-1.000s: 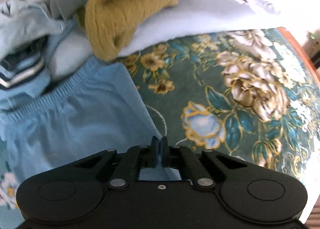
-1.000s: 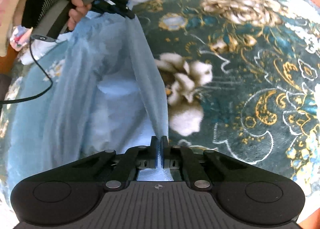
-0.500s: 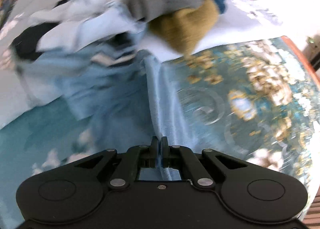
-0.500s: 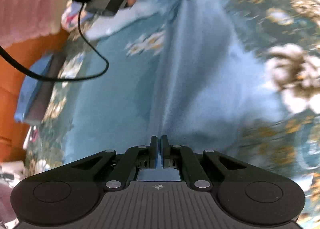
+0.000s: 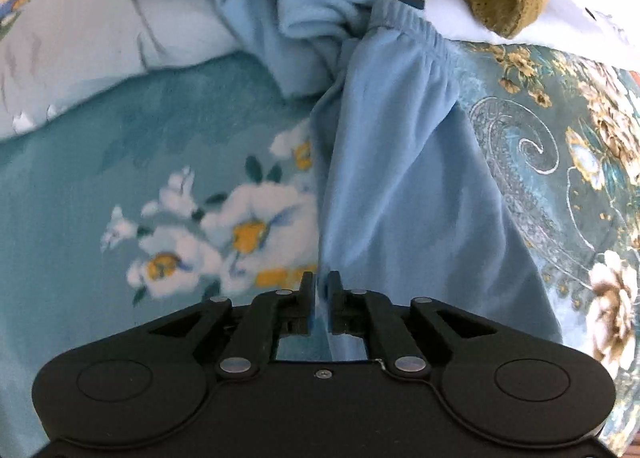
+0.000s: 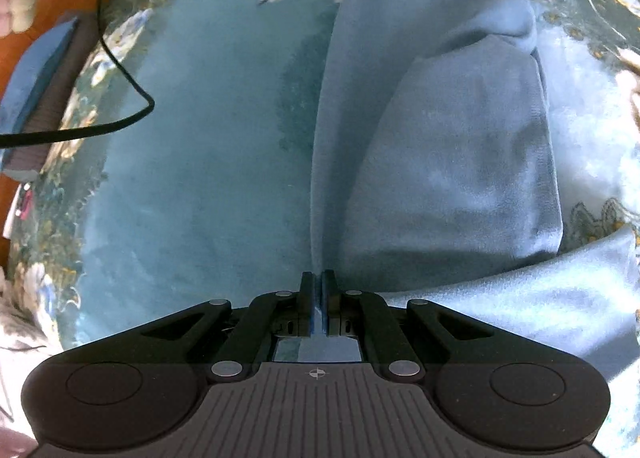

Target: Fold clothes

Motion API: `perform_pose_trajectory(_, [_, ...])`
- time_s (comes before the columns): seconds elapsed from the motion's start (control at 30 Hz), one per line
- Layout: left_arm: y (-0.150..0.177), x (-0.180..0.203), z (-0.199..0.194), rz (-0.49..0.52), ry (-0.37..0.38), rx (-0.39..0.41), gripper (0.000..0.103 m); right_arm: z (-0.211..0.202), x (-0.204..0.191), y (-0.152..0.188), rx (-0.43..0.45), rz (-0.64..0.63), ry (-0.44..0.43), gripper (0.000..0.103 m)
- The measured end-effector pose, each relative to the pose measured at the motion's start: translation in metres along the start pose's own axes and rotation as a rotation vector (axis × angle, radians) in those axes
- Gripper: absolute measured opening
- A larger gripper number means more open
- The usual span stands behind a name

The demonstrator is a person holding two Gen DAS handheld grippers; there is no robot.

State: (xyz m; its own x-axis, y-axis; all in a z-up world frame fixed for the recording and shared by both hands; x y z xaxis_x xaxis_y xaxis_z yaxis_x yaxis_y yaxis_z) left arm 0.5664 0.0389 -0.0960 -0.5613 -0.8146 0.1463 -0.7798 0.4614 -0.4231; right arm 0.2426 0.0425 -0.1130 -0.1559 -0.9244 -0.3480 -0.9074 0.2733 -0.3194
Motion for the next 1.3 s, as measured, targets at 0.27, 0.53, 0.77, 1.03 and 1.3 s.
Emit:
perform_pose_trajectory(0.27, [0.029, -0.011, -0.098, -0.087, 0.022, 0.114, 0.013, -0.078, 0.006, -0.008, 0.135, -0.046, -0.039, 0.020])
perform_pose_trajectory(0.53, [0.113, 0.010, -0.158, -0.101, 0.052, 0.130, 0.022, -0.125, 0.122, 0.015, 0.173, 0.243, 0.285, 0.022])
perform_pose_trajectory(0.77, [0.198, 0.046, -0.161, -0.162, -0.022, 0.060, 0.022, -0.100, 0.174, 0.051, 0.097, 0.348, 0.285, 0.022])
perform_pose_trajectory(1.03, [0.232, 0.085, -0.168, -0.251, -0.034, 0.064, 0.025, -0.078, 0.184, 0.061, 0.104, 0.448, 0.184, 0.027])
perform_pose_trajectory(1.3, [0.245, 0.088, -0.195, -0.326, -0.068, 0.120, 0.029, -0.128, 0.138, 0.038, 0.307, 0.190, -0.014, 0.006])
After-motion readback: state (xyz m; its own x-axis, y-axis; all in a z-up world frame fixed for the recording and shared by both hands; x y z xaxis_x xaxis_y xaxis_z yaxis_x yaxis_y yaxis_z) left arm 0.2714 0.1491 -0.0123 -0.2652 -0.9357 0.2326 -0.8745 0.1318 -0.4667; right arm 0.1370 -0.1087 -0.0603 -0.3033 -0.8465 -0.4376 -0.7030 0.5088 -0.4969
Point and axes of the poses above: each gripper's, at about its wrist camera, not at the fingertips, and z roughly the way its jaws point, x to its right, y to its underside, the point moved 5 cm from there along z, roughly the way its jaws point, and after that the axes turned 7 degrees about x, right-handed, at the moved point
